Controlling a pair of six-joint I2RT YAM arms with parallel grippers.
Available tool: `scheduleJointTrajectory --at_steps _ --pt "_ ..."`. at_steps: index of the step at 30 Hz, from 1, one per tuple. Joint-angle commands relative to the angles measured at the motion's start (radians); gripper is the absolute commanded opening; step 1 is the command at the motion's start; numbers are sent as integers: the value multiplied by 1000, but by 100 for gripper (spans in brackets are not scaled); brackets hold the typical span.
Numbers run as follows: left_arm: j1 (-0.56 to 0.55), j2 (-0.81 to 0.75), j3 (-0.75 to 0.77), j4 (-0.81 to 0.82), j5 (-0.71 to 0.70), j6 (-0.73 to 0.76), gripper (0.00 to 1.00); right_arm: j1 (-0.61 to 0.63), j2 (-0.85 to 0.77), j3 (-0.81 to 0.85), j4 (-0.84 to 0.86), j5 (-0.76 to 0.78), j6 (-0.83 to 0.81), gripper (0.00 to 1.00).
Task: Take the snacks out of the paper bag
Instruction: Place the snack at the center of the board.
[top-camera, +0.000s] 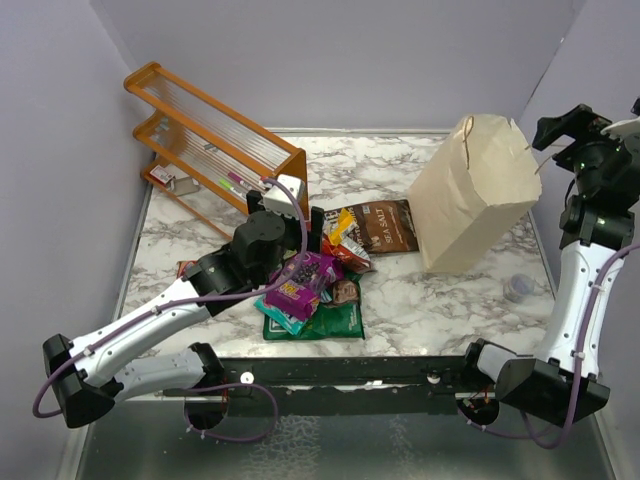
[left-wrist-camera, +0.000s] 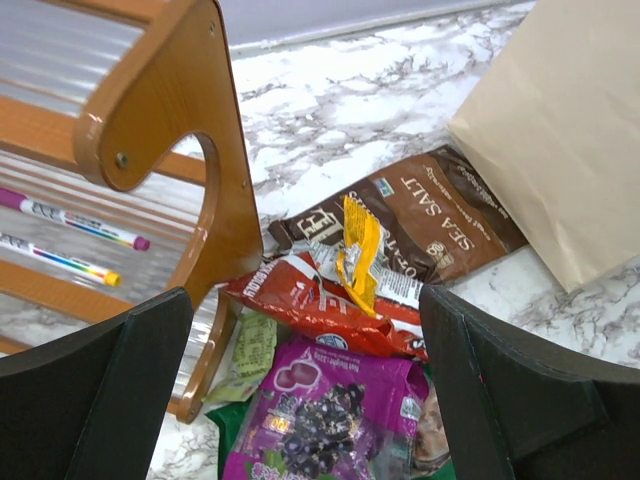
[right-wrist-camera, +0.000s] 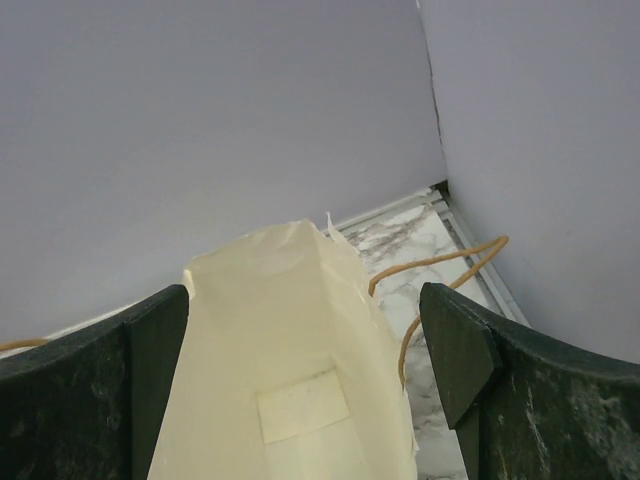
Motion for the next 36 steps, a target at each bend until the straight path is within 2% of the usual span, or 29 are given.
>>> scheduleJointTrajectory --at_steps 1,4,7,10,12,15,18,20,25,27,29,31,34,36 --pt "28 -24 60 40 36 63 99 10 -7 86 -42 -108 8 99" --pt "38 -30 71 53 37 77 99 23 -3 118 -66 -122 0 99" --pt "40 -33 68 66 52 72 99 74 -2 118 -56 -210 -21 99" --pt "40 -31 64 73 67 67 99 194 2 101 -23 -322 -53 99" --pt "42 -29 62 70 68 62 99 288 22 120 -44 -317 -94 99" --pt "42 -32 59 70 73 52 99 396 79 183 -169 -192 -117 100" --pt "42 -41 48 73 79 43 99 413 114 192 -254 -119 -110 95" --pt "42 -45 41 74 82 40 99 428 122 188 -292 -114 -124 92" --pt "42 -50 39 66 86 33 99 495 95 160 -306 -115 -144 92" --pt "43 -50 36 68 87 31 99 530 100 160 -319 -70 -150 92" --pt "43 -48 36 71 91 26 99 565 118 165 -335 10 -170 91" --pt "43 -47 37 74 96 20 99 588 149 189 -367 153 -185 88" --pt "43 -43 41 71 103 16 99 590 193 226 -405 353 -204 78" --pt "43 -45 44 64 103 13 99 590 213 236 -421 419 -216 71"
